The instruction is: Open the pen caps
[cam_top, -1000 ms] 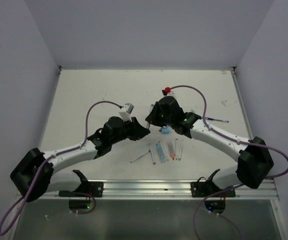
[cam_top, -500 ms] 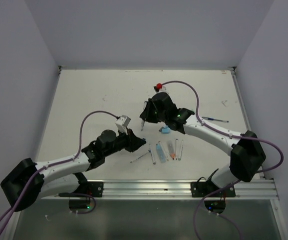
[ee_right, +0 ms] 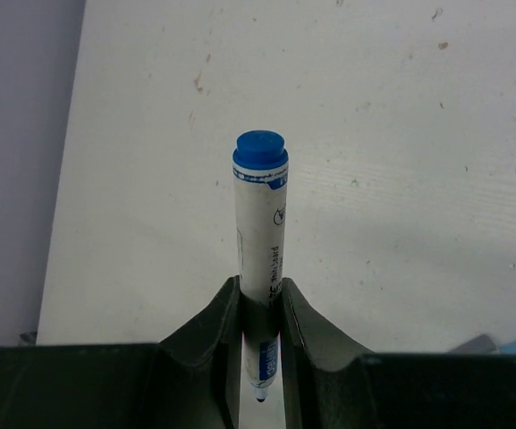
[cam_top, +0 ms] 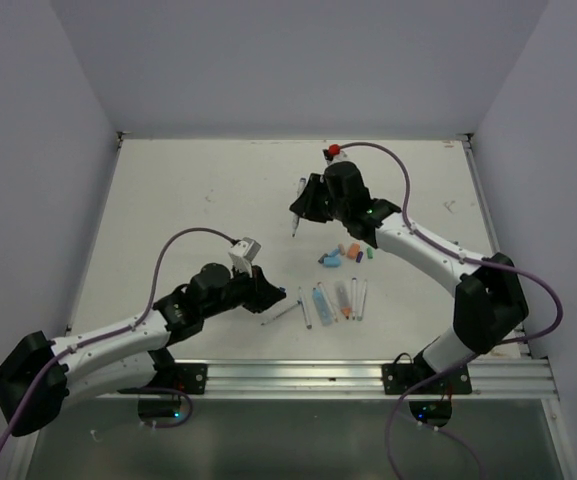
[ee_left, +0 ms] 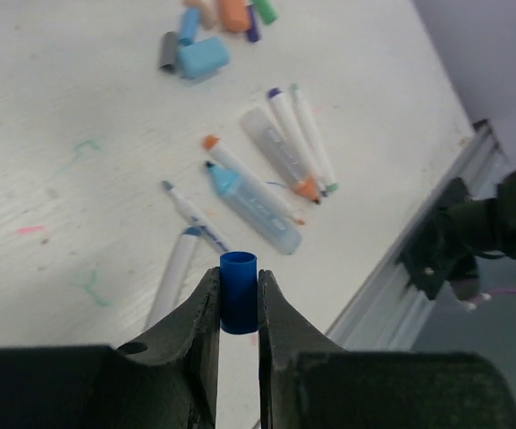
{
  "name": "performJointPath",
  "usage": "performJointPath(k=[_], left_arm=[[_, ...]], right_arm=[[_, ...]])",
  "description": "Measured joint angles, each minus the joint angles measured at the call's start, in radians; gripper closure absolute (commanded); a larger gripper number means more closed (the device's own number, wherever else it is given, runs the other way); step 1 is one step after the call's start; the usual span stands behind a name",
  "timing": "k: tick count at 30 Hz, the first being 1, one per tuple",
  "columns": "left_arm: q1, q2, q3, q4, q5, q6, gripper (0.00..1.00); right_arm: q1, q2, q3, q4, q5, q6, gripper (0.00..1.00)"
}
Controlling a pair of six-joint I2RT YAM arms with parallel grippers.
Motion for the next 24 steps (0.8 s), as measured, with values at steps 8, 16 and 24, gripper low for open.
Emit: performJointPath(k=[8,16,24], left_arm=[[0.007,0.18,0.064,-0.246,-0.186,0.022,1.0],[0.047,0.228,0.074,-0.275,-0.198,0.05,1.0],[0.123,0.306,0.216,-0.253,-0.145,0.096,1.0]], right_arm=[[0.005,0.172,0.101,-0.222,0.006,-0.062,1.0],[0.013,0.25,0.099,-0.303,0.004,-0.089,1.0],[0.054,0.193,0.001,-0.294,0.011,-0.092,1.0]])
